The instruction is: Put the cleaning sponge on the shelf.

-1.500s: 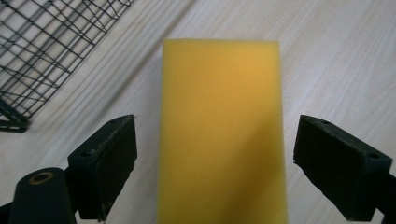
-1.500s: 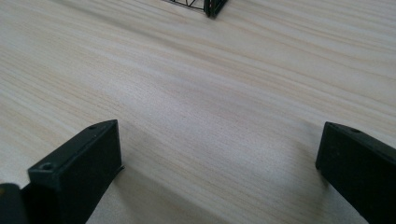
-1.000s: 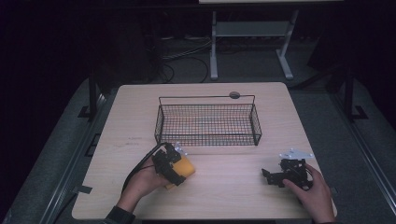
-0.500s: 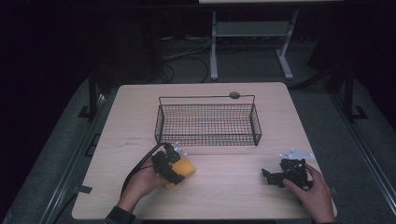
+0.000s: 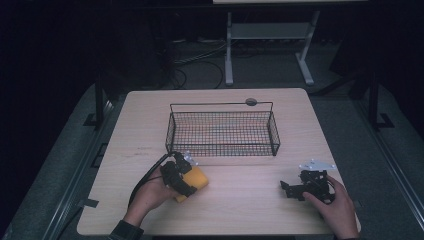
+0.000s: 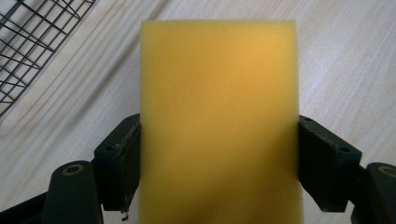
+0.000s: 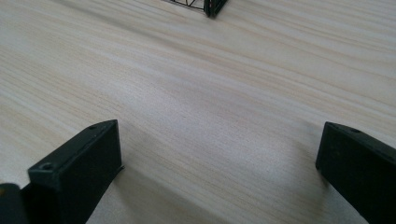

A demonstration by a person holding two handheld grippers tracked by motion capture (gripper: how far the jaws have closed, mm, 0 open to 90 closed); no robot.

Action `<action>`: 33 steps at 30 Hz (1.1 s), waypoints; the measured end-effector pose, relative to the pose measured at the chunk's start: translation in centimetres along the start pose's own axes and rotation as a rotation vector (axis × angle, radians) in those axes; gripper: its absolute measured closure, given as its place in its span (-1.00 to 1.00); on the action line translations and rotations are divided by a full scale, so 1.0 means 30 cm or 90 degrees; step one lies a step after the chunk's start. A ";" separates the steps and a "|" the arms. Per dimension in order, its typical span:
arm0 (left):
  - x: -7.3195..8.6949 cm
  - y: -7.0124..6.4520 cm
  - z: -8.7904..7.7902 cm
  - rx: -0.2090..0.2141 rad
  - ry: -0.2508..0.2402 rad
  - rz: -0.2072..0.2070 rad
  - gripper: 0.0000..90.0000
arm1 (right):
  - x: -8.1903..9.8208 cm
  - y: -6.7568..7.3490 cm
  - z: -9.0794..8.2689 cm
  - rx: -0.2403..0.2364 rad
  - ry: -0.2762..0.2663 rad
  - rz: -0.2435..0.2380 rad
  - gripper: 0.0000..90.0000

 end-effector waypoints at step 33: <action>-0.115 -0.012 -0.157 -0.002 -0.004 0.020 -0.46 | 0.000 0.000 0.000 0.000 0.000 0.001 -1.00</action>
Point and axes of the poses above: each handheld gripper's, and its own axes: z roughly forward along the jaws, x roughly out of its underside, y roughly to its left, the point moved 10 cm from there along z, roughly forward along the jaws, and after that the axes turned 13 degrees about x, right-handed, at the moved point
